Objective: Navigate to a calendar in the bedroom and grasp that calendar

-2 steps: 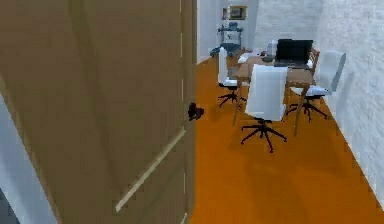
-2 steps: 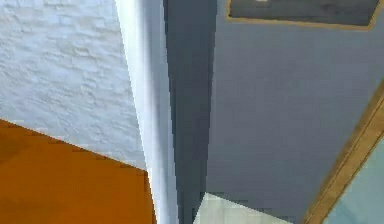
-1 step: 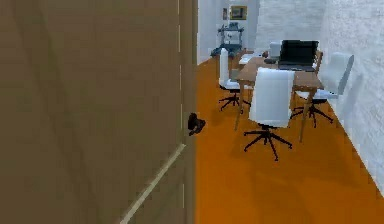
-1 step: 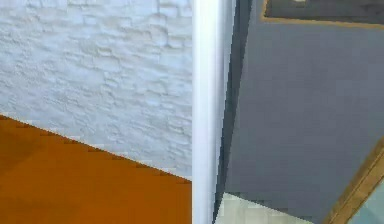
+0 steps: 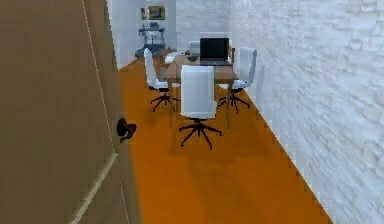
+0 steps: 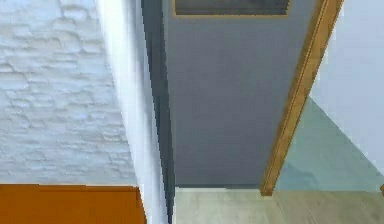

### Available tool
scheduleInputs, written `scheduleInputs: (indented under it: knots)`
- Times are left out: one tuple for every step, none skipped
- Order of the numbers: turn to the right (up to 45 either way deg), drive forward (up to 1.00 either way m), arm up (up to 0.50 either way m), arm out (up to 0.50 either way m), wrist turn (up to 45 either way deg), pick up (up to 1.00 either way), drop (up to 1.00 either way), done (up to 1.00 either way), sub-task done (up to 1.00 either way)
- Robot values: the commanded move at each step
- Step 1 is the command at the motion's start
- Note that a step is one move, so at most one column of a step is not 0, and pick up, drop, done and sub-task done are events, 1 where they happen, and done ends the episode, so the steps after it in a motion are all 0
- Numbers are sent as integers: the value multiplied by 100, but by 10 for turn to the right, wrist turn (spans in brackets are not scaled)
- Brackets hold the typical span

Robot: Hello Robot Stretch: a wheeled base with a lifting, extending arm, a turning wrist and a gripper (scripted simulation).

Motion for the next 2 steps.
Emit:
scheduleInputs:
  knots:
    - [0, 45, 0, 0, 0, 0, 0, 0, 0]
    - [210, 0, 0, 0, 0, 0, 0, 0, 0]
